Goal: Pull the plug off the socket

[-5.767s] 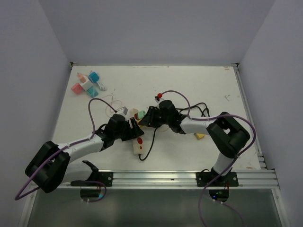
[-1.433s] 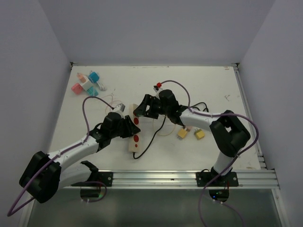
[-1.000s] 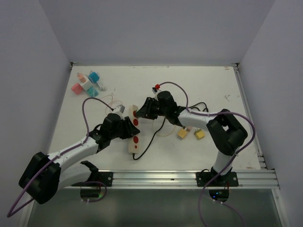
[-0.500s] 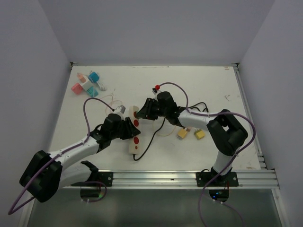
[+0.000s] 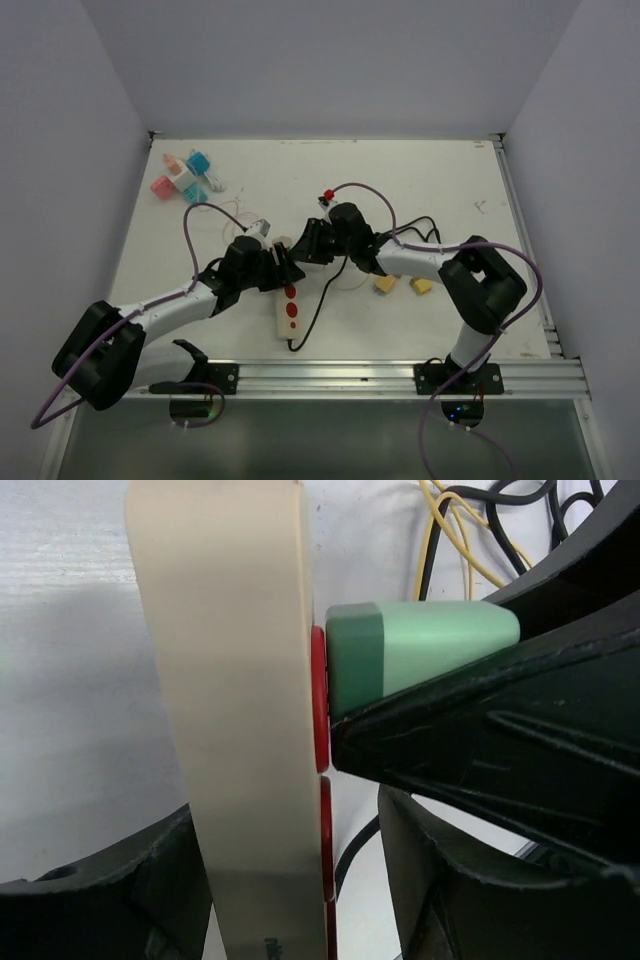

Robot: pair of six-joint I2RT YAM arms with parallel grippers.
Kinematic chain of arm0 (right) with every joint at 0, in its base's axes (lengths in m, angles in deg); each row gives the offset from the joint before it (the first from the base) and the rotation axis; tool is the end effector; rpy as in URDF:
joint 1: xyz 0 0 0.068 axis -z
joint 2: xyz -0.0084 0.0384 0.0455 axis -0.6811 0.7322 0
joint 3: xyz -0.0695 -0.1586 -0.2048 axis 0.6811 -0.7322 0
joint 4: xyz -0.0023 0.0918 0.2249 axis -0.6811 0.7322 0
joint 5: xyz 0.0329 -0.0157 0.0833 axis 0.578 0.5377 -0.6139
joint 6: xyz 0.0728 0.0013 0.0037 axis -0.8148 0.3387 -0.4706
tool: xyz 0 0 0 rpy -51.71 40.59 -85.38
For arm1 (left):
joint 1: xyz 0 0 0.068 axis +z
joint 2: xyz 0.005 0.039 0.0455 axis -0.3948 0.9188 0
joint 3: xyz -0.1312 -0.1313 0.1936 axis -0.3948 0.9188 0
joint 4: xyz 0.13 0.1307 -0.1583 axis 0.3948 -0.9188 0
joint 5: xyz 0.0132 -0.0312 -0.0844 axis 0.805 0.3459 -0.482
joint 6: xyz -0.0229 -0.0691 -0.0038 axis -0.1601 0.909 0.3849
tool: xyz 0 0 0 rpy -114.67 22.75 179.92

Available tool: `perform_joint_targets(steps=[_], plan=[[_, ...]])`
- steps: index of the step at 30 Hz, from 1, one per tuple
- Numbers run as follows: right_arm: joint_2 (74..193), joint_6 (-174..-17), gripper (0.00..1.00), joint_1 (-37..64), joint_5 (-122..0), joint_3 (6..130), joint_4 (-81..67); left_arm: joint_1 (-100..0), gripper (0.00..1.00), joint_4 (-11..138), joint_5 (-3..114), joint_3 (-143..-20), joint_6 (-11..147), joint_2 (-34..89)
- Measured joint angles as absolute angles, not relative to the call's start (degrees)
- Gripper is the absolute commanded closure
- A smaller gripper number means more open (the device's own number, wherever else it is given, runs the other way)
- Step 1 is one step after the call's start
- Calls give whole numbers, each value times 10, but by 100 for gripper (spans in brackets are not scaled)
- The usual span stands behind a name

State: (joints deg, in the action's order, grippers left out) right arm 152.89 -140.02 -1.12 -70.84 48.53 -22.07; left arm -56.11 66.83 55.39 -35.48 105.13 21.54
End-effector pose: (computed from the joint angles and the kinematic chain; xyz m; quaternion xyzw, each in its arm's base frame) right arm 0.2640 0.2807 0.1873 -0.0189 0.8598 0.4536 0.2337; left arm 0.1970 -0.1381 0.1619 -0.0926 0.8923 -0.3364 0.2865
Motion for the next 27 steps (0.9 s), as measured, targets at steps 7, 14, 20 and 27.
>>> perform_joint_targets(steps=[7,14,20,27], plan=[[1521,-1404,100,-14,-703,477,-224,-560,100,670,562,-355,1057,220],[1504,-1401,100,-17,-692,472,-210,-564,100,683,564,-345,1073,214],[1456,-1391,100,-22,-659,453,-180,-569,100,723,541,-327,1095,205],[1387,-1388,100,-18,-631,417,-173,-571,100,756,502,-334,1098,207]])
